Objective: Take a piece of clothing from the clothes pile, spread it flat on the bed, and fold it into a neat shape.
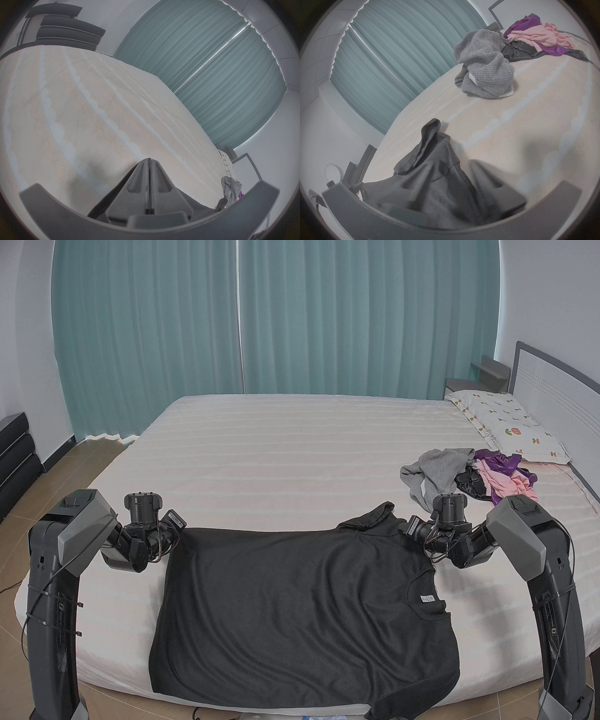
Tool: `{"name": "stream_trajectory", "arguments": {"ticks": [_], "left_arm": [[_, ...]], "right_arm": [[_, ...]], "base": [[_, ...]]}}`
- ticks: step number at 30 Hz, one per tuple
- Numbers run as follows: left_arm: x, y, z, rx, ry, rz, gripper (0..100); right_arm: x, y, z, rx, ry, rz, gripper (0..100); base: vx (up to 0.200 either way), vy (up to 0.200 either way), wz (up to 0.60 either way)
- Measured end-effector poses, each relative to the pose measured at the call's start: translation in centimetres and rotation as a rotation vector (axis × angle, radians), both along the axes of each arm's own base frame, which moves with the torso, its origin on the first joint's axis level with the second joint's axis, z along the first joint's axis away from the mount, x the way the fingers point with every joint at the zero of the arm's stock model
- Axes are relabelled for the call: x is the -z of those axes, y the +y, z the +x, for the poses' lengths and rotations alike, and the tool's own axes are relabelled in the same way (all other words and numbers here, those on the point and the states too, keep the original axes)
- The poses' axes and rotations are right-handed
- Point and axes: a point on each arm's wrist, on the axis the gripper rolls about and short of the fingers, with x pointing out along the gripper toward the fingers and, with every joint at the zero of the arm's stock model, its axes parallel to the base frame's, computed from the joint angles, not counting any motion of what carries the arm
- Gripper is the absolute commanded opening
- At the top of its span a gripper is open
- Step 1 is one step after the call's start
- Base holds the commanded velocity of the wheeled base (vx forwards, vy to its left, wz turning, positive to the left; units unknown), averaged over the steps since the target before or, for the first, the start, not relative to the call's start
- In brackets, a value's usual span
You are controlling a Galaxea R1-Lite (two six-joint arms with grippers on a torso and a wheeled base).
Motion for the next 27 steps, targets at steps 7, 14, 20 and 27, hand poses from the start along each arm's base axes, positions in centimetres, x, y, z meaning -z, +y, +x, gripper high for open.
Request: {"name": "stream_trajectory", "arguments": {"ticks": [7,14,20,27], "left_arm": [[-0.2,0.0,0.2,-0.001,-0.017,0.003,0],[-0.9,0.0,1.0,-0.01,-0.056,0.008,0],[-1.1,0.0,1.6,-0.01,-0.102,0.009,0],[-1.2,0.0,2.0,-0.012,-0.165,0.009,0]], "right_arm": [[-0.7,-0.6,0.9,0.039,-0.072,0.009,0],[-2.3,-1.5,2.0,0.091,-0.168,0.005,0],[-3.6,-2.3,2.8,0.134,-0.241,0.003,0],[-3.9,-2.4,3.4,0.158,-0.303,-0.001,0]], "base": [[0.0,0.0,0.0],[0.0,0.0,0.0],[0.0,0.0,0.0],[0.0,0.0,0.0]]}}
